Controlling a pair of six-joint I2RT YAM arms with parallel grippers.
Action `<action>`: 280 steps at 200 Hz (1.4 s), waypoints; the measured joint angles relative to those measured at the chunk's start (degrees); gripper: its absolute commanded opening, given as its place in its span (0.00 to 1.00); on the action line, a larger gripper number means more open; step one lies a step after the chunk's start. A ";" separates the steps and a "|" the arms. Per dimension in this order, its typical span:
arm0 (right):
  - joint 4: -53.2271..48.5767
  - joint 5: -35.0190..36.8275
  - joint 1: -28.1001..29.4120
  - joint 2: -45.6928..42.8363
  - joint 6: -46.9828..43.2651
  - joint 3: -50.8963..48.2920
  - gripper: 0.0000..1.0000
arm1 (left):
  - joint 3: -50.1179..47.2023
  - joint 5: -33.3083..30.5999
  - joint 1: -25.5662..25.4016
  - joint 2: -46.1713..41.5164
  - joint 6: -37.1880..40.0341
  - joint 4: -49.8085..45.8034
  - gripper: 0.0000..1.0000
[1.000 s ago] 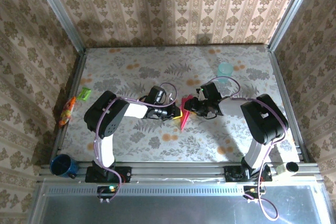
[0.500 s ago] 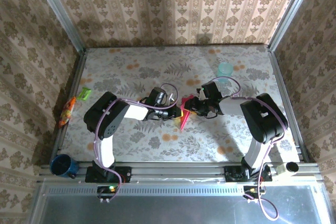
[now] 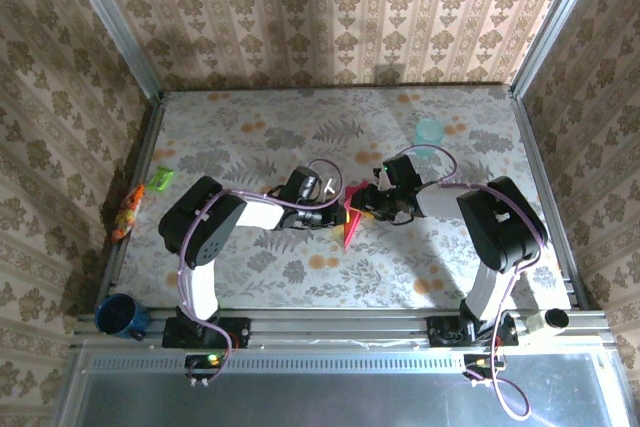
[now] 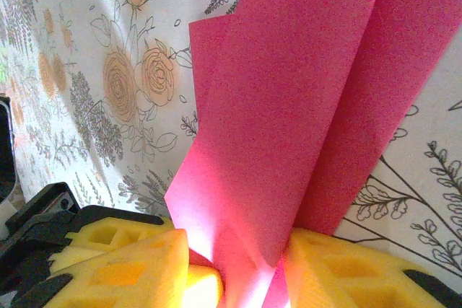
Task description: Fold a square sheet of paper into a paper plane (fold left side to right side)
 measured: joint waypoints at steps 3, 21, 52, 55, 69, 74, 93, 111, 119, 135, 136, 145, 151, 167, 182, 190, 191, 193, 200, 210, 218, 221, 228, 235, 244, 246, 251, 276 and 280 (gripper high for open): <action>0.00 0.00 0.00 0.00 0.00 0.00 0.42 | 0.02 -0.04 -0.04 0.00 0.02 -0.04 0.00; 0.02 -0.04 0.00 -0.04 0.04 0.00 0.42 | 0.09 -0.33 -0.11 0.00 0.00 -0.37 0.00; 0.31 -0.11 0.00 -0.15 0.35 -0.17 0.42 | 0.37 -0.57 -0.15 0.00 -0.04 -1.01 0.00; 0.39 -0.11 0.00 -0.15 0.48 -0.22 0.42 | 0.39 -0.61 -0.15 0.00 -0.04 -1.07 0.00; 0.96 -0.17 -0.02 -0.20 0.74 -0.48 0.42 | 0.59 -0.72 -0.20 0.02 -0.04 -1.49 0.00; 1.20 -0.17 -0.07 -0.26 1.01 -0.63 0.41 | 0.72 -0.79 -0.20 0.02 -0.07 -1.77 0.00; 2.10 -0.35 -0.24 -0.39 1.55 -1.16 0.41 | 1.42 -1.16 -0.39 0.13 -0.02 -3.13 0.00; 2.89 -0.55 -0.37 -0.46 1.81 -1.49 0.41 | 2.03 -1.38 -0.46 0.26 -0.04 -4.35 0.00; 3.06 -0.55 -0.39 -0.48 1.95 -1.53 0.41 | 2.16 -1.38 -0.46 0.31 -0.04 -4.59 0.00; 3.08 -0.55 -0.46 -0.48 1.97 -1.55 0.41 | 2.47 -1.38 -0.46 0.42 -0.07 -5.14 0.00; 3.08 -0.55 -0.48 -0.50 1.99 -1.55 0.41 | 2.51 -1.38 -0.46 0.42 -0.07 -5.16 0.00; 3.08 -0.55 -0.52 -0.52 1.99 -1.55 0.41 | 2.67 -1.38 -0.46 0.44 -0.09 -5.49 0.00; 3.06 -0.55 -0.57 -0.57 1.97 -1.57 0.41 | 2.71 -1.40 -0.46 0.48 -0.11 -5.62 0.00; 2.86 -0.52 -0.76 -0.81 1.99 -1.64 0.41 | 2.91 -1.40 -0.46 0.55 -0.22 -5.92 0.00; 2.69 -0.50 -0.76 -1.05 1.97 -1.64 0.41 | 3.08 -1.42 -0.46 0.61 -0.24 -6.23 0.00; 2.43 -0.44 -0.76 -1.29 1.95 -1.64 0.41 | 3.17 -1.40 -0.46 0.66 -0.24 -6.38 0.00; 2.40 -0.44 -0.76 -1.29 1.95 -1.64 0.41 | 3.19 -1.40 -0.46 0.66 -0.26 -6.43 0.00; 2.34 -0.44 -0.79 -1.38 1.95 -1.64 0.41 | 3.21 -1.40 -0.46 0.66 -0.26 -6.45 0.00; 2.01 -0.37 -0.87 -1.62 1.95 -1.64 0.41 | 3.30 -1.42 -0.46 0.66 -0.26 -6.62 0.00; 1.68 -0.35 -0.87 -1.92 1.92 -1.64 0.41 | 3.52 -1.40 -0.46 0.72 -0.26 -6.95 0.00; 1.49 -0.35 -0.90 -2.12 1.92 -1.64 0.41 | 3.61 -1.40 -0.46 0.76 -0.26 -7.10 0.00; 1.40 -0.35 -0.92 -2.21 1.92 -1.64 0.41 | 3.65 -1.40 -0.46 0.76 -0.26 -7.19 0.00; 1.20 -0.35 -0.98 -2.47 1.92 -1.66 0.40 | 3.69 -1.40 -0.46 0.76 -0.26 -7.28 0.00; 0.87 -0.33 -1.11 -2.82 1.86 -1.66 0.40 | 3.69 -1.40 -0.46 0.76 -0.28 -7.30 0.00; 0.24 -0.31 -1.31 -3.56 1.68 -1.77 0.38 | 3.69 -1.40 -0.46 0.76 -0.28 -7.30 0.00; 0.02 -0.31 -1.36 -3.78 1.64 -1.81 0.37 | 3.69 -1.40 -0.46 0.76 -0.28 -7.30 0.00; -0.24 -0.28 -1.53 -4.33 1.51 -1.97 0.33 | 3.69 -1.40 -0.46 0.76 -0.28 -7.30 0.00; -1.51 -0.33 -2.19 -6.58 0.59 -2.08 0.20 | 3.72 -1.42 -0.46 0.76 -0.28 -7.34 0.00; -1.55 -0.35 -2.25 -6.67 0.70 -2.03 0.19 | 3.72 -1.44 -0.46 0.76 -0.28 -7.37 0.00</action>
